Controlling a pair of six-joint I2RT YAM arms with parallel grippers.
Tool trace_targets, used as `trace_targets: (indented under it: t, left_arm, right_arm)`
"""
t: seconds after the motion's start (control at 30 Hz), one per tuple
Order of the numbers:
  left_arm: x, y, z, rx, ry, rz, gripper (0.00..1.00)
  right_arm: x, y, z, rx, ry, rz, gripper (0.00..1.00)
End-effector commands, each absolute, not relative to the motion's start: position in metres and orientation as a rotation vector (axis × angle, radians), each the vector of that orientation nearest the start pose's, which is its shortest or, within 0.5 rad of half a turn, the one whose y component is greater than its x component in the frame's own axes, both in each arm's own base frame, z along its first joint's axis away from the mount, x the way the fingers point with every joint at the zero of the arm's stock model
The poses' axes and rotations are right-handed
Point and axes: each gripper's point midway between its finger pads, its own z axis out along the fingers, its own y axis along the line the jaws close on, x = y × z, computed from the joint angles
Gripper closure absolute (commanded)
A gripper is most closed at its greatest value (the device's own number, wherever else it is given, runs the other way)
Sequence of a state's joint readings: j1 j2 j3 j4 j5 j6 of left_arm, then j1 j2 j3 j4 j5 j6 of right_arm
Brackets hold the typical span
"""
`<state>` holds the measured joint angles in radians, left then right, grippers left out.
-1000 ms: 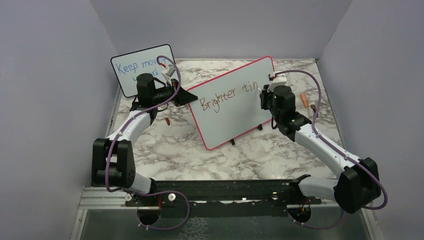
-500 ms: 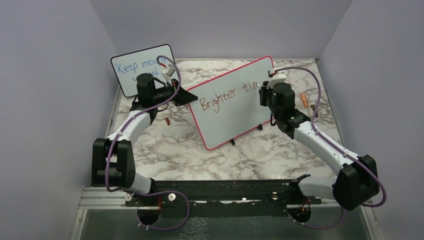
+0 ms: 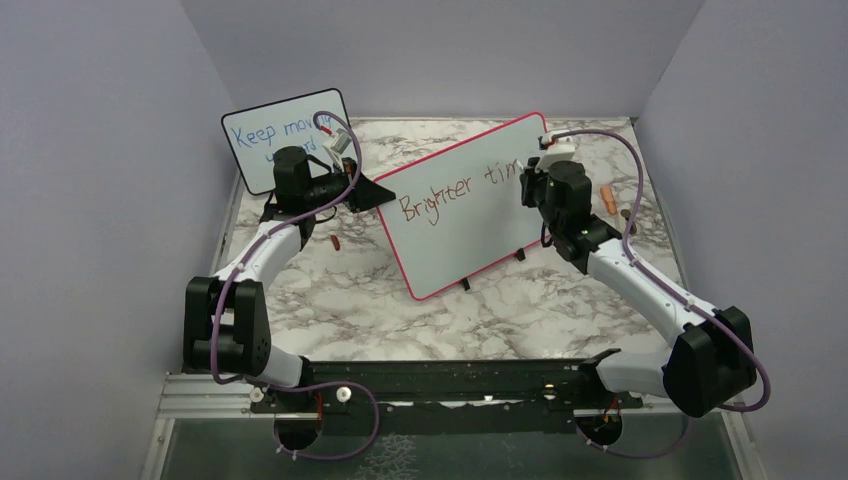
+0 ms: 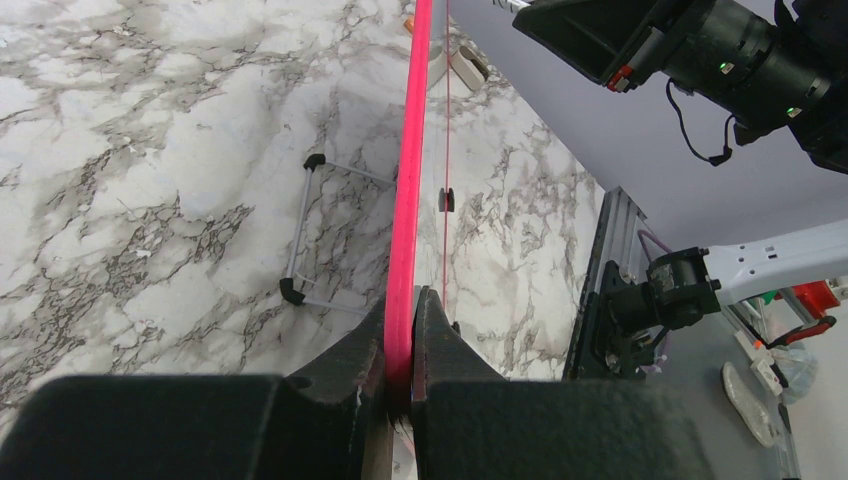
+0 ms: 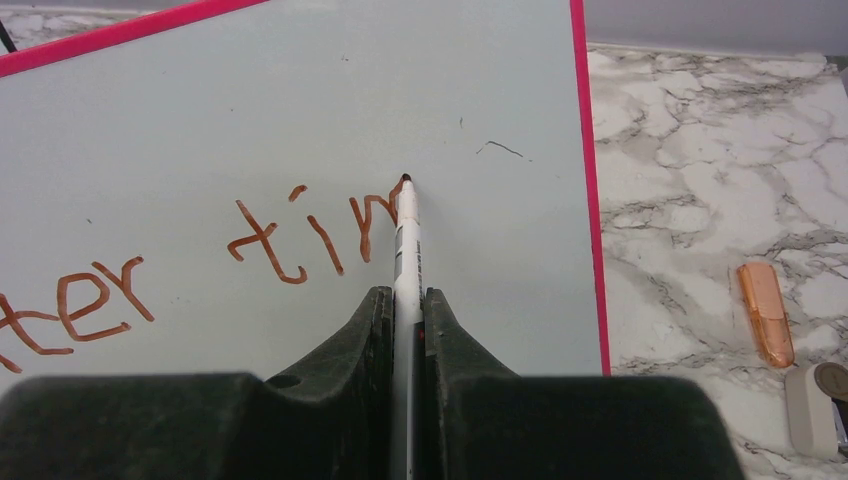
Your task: Write a sentence on the whiteboard
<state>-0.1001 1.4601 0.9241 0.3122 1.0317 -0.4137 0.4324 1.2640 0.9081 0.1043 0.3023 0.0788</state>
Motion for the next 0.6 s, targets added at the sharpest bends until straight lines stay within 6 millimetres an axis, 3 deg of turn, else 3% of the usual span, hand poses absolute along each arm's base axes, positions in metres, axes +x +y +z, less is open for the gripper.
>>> trace_targets:
  t: [0.0, 0.57]
  left_arm:
    - [0.356, -0.194, 0.189, 0.465, 1.916, -1.206, 1.00]
    - [0.356, -0.194, 0.190, 0.465, 1.914, -1.204, 1.00]
  right_arm:
    - [0.405, 0.124, 0.246, -0.075, 1.783, 0.072, 0.99]
    - [0.386, 0.118, 0.210, -0.070, 1.881, 0.076, 0.99]
